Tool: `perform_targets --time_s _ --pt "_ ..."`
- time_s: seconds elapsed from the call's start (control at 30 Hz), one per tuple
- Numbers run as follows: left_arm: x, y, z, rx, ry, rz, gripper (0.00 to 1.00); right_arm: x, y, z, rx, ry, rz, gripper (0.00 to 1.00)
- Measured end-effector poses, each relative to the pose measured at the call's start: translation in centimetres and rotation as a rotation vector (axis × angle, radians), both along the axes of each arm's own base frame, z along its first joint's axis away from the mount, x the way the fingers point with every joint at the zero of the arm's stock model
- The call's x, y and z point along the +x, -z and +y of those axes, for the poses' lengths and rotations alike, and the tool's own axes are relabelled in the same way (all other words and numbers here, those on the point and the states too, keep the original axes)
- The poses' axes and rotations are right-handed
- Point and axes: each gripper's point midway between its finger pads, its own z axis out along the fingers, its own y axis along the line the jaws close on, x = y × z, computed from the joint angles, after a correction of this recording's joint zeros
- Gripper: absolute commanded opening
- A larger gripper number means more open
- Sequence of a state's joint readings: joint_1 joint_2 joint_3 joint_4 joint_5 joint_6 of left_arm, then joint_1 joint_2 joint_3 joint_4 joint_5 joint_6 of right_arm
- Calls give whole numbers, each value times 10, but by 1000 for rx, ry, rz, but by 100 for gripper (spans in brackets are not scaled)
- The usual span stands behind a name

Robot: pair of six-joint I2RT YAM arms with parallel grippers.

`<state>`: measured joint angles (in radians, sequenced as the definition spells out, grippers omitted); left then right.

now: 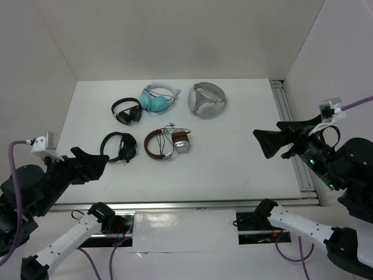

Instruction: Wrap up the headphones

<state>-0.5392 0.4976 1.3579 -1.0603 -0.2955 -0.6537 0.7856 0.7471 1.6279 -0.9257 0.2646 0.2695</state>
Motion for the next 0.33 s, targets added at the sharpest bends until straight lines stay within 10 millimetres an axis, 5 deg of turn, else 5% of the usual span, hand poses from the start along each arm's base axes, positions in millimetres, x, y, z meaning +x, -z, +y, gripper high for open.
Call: perform_targets --time_s 0.13,0.33 --pt "-16 18 10 38 -3 55 100 -11 5 -26 -14 66 4 100" --pt "-26 35 18 93 4 110 100 -15 24 -37 -67 95 51 100"
